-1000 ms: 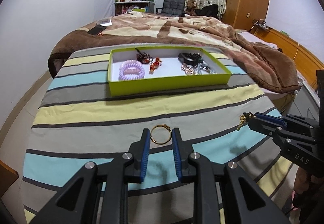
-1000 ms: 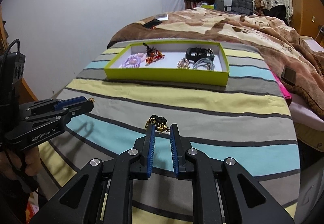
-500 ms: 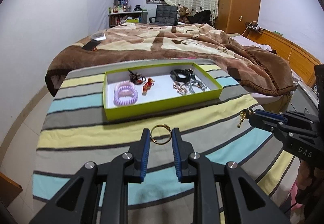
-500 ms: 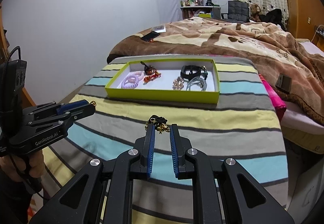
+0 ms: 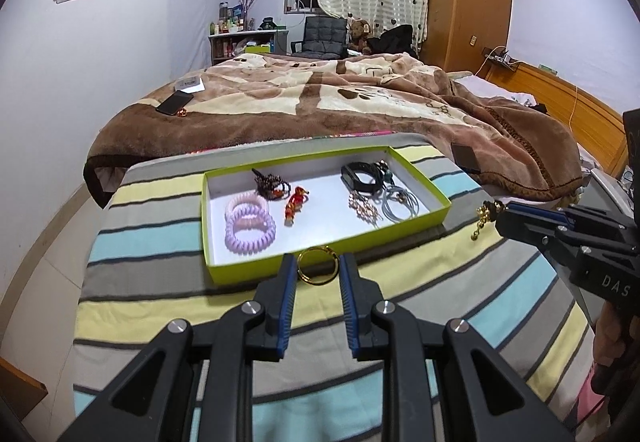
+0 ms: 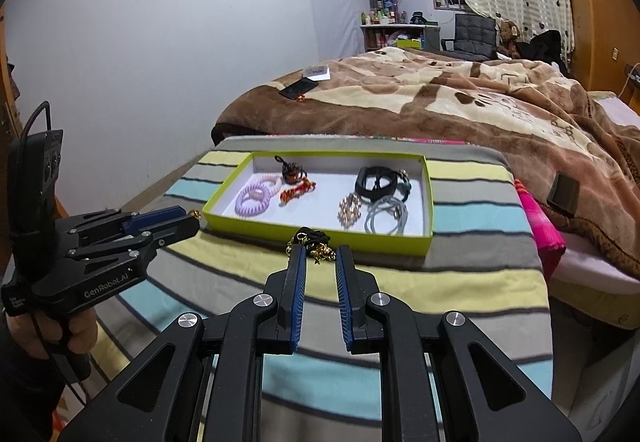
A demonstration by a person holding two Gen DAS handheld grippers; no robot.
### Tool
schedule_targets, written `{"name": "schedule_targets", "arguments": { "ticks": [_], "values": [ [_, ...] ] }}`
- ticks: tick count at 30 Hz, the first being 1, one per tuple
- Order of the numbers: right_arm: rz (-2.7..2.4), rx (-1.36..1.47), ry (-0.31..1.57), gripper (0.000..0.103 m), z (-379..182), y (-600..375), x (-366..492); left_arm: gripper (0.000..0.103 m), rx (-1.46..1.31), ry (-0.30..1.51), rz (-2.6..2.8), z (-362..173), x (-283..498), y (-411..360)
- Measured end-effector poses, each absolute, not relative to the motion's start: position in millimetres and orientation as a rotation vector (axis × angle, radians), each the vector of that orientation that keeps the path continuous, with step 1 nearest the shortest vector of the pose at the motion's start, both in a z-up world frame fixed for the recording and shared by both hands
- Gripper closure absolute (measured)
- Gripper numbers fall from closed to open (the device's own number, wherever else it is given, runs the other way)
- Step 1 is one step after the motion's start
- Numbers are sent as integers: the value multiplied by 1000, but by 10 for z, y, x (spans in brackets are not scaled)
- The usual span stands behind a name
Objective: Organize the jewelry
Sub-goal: 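Carry the gold bell charm and gold ring into the green box with both grippers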
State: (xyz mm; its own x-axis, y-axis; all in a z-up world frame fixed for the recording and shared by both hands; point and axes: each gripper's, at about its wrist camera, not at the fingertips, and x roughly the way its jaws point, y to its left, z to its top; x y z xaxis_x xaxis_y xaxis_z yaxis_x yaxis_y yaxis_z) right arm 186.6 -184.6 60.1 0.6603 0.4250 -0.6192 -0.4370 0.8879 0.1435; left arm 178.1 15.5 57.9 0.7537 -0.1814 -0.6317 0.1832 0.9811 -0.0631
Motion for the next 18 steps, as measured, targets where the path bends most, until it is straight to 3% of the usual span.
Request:
{"name": "schedule_targets", "arguments": {
  "ticks": [18],
  "values": [
    [500, -1, 760, 87, 367, -1636, 2603, 80, 7, 747, -196, 349, 2491, 226]
  ]
}}
